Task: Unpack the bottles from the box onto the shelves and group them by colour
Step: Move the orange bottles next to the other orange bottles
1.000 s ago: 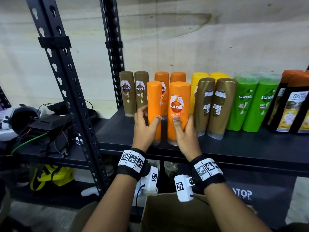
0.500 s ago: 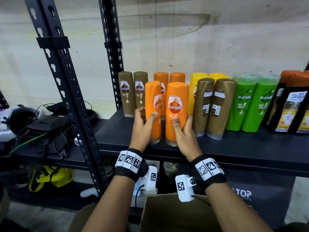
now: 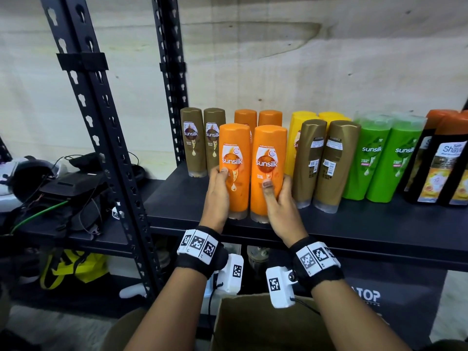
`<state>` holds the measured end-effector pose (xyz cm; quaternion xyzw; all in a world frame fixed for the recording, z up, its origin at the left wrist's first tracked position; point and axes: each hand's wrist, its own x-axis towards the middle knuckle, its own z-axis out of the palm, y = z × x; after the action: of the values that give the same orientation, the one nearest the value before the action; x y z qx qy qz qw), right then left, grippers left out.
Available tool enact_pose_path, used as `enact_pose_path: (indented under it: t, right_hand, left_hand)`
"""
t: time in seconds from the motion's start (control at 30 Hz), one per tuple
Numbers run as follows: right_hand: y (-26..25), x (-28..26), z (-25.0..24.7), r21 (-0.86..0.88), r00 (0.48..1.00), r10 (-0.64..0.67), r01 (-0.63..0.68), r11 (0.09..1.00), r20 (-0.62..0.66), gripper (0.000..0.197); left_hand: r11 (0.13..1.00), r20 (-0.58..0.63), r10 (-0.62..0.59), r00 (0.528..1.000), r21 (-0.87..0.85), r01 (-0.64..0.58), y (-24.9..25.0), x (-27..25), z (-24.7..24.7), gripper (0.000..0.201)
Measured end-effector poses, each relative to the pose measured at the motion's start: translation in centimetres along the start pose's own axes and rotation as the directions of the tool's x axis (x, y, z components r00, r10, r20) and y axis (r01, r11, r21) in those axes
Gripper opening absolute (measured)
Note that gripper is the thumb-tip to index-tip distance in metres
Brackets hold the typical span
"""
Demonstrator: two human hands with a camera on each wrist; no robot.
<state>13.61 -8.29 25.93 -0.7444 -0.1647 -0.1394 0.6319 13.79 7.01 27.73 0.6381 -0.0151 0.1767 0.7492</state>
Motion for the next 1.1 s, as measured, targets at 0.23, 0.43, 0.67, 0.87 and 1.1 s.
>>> enact_pose_path:
  t: [0.23,0.43,0.67,0.87,1.1]
  right_hand:
    - [0.1,-0.2,0.0,0.024,1.0,0.004,-0.004,1.0,0.008,0.058]
    - [0.0,-0.2,0.1,0.029,1.0,0.002,-0.002,1.0,-0.003,0.042]
    - [-0.2,-0.4,0.5,-0.005,0.998,-0.022,0.022,1.0,-0.065,0.039]
    - [-0.1,-0.3,0.4,-0.066,0.989,-0.096,0.089,0.994,-0.115,0.065]
    - [-1.7,0.1,0.3,-0.304,0.968,-0.205,0.153,0.94,-0.147,0.089]
  left_hand:
    - [0.999,0.017,-0.032,0.999,-0.039,0.033,0.2,-0.2,0.1,0.04]
    - [0.999,0.029,-0.045,0.999,-0.013,0.045,0.5,-0.7,0.1,0.042]
    - [0.992,0.046,0.026,0.999,0.123,-0.032,0.4,-1.0,0.4,0.033]
    - [0.896,0.044,0.258,0.965,0.363,-0.256,0.5,-0.8,0.0,0.067]
    - [0.722,0.073,0.369,0.927,0.606,-0.335,1.3,0.2,-1.4,0.082]
